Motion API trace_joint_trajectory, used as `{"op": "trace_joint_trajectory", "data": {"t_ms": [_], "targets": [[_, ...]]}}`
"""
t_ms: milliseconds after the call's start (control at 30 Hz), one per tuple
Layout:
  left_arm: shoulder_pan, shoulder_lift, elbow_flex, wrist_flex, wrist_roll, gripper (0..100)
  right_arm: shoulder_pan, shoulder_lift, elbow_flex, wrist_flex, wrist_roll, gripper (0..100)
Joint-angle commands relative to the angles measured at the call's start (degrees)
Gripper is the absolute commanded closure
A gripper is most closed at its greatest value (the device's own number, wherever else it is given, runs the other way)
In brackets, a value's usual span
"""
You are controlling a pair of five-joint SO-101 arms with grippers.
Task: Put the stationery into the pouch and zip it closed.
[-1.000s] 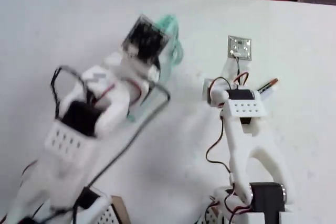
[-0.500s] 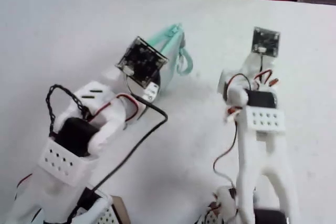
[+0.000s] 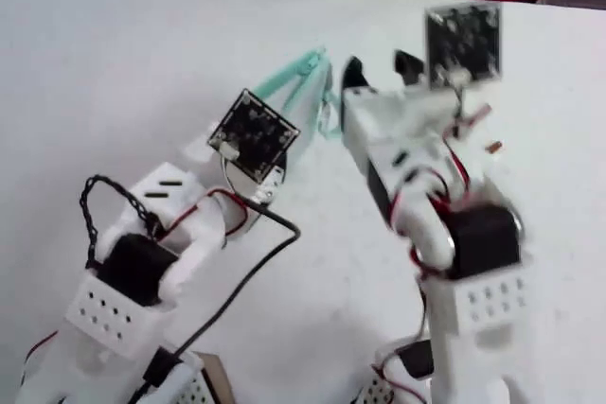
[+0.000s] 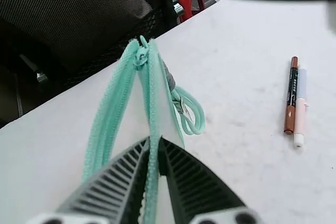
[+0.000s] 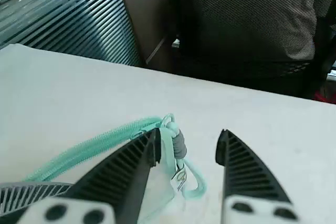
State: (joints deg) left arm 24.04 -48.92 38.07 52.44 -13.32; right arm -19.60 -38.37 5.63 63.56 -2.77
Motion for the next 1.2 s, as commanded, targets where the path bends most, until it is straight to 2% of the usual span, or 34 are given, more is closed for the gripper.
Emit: {"op": "trace_joint_trajectory", "data": {"t_ms": [0, 267, 500, 800, 867, 967, 1000, 1167], "targets": [[-0.4, 0.3, 1.8, -0.1, 0.5, 98, -1.4, 4.9, -5.5, -0.1, 0.3, 82.6], [-0.4, 0.3, 1.4, -0.2, 0.5, 98, -6.5, 13.9, -15.8, 4.3, 0.7, 82.6], [-0.7, 0.3, 1.9, -2.9, 0.5, 98, -6.4, 23.2, -16.9, 7.8, 0.7, 82.6], [-0.7, 0.2, 1.3, -2.9, 0.5, 97, -6.3, 24.2, -16.7, 9.2, 0.7, 82.6], [-2.2, -0.5, 1.1, -2.4, 0.7, 91, -6.3, 24.2, -16.7, 9.1, 0.7, 82.6], [-6.9, -5.6, -1.1, 3.1, 0.1, 76, -6.4, 24.2, -16.5, 9.1, 0.7, 82.6], [-7.9, -7.9, -1.8, 4.3, -1.1, 73, -6.4, 24.2, -16.4, 9.1, 0.7, 82.6], [-13.3, -19.7, -4.7, 7.7, -4.4, 74, -6.7, 25.7, -16.3, 9.2, 0.5, 82.6]]}}
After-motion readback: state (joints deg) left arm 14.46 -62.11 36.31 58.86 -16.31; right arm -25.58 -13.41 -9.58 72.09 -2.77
